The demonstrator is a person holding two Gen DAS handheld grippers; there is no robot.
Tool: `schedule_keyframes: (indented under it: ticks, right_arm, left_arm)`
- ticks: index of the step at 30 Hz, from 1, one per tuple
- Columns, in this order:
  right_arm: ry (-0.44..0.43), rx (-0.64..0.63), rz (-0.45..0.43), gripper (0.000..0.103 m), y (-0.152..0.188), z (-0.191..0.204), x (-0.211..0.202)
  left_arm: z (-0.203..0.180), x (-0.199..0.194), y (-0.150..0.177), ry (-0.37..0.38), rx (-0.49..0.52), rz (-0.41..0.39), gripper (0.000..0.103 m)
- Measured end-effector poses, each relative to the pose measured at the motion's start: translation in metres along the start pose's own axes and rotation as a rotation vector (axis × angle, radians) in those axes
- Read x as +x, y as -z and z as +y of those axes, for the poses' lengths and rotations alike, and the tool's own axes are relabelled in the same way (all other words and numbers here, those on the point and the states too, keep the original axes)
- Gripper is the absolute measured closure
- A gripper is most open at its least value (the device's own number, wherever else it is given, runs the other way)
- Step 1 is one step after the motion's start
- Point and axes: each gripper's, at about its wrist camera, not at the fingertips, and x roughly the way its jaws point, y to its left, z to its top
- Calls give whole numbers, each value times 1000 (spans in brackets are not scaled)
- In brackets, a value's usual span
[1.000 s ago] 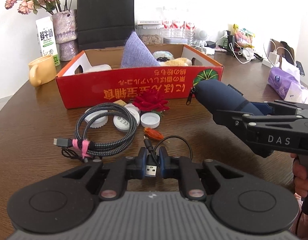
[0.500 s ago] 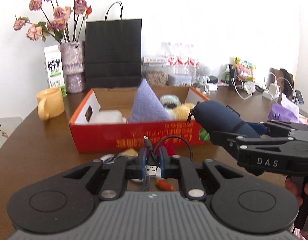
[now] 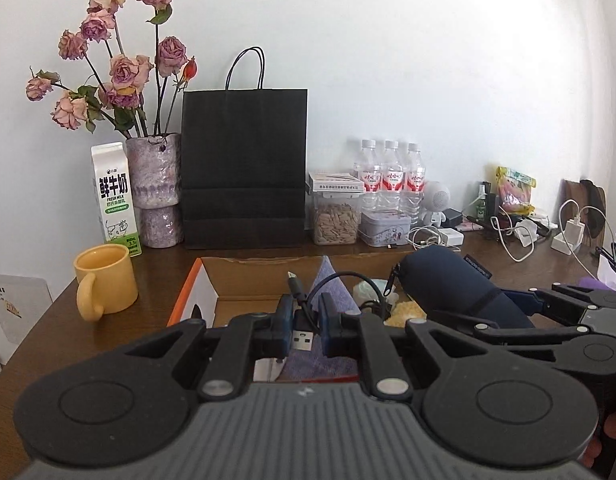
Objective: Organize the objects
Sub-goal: 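Carry the case and USB cable into the box and open both tools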
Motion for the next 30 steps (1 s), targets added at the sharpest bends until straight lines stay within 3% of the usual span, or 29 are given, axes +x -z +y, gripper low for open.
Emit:
schedule_keyframes:
  ticks: [16,25,26,27,28,29,30]
  right_arm:
    - [46,49,86,41,-24,-9,124]
    - [15,62,122,37,-13,-17,139]
    - [13,73,124,35,-12,-19,139]
    - [16,81,113,26,-12,-20,136]
    - [24,81,103,18,-13,-21,133]
    - [35,78,88,7,-13,-21,129]
    - [45,77,70,4,-14,-21,126]
  left_arm:
    - [42,103,-22,-87,-99,65,89]
    - [42,128,-10,-76,-68,136,88]
    - [41,129,-9,-77,-72,141,81]
    - [41,129,-9,-83,-74,144,58]
    - [42,128,-9,-95,-80,140,42]
    - [43,127,-9,-111,-88,129,13]
    - [43,125,-10,-135,-92,111,5]
